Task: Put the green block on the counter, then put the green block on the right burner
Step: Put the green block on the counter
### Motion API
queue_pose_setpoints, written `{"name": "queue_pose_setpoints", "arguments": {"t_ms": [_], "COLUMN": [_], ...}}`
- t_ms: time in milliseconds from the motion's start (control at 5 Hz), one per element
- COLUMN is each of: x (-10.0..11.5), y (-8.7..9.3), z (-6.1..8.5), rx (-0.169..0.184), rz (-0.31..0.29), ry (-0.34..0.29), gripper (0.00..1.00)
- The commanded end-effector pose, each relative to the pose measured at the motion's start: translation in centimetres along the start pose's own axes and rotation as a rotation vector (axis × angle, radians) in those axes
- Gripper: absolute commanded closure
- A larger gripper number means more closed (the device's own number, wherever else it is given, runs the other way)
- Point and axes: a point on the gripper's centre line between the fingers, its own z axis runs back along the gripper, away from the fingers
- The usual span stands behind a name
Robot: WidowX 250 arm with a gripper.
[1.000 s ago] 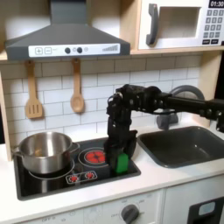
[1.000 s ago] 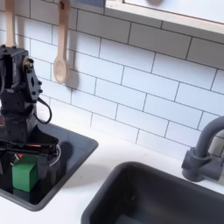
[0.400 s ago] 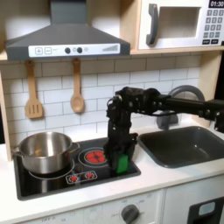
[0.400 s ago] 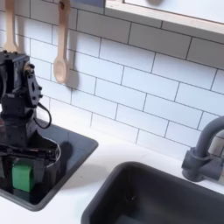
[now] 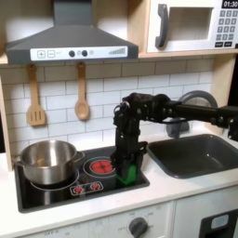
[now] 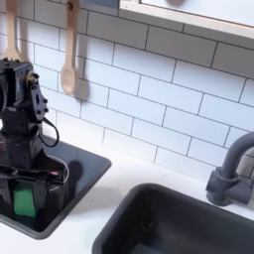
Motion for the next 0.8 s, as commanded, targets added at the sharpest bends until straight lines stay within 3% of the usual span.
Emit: {"name": "queue_pose_setpoints", "arguments": {"t_ms": [0, 200, 600], "x": [1.2, 2.8, 5.8], "y": [-1.4, -2.3, -1.6], "z": [0.5, 0.8, -0.6], "rx": [-0.078, -0.106, -0.085], "rz": [-0.002, -0.001, 0.048], "ry": [-0.007, -0.026, -0.031], "gripper": [1.0, 1.0, 1.0]}}
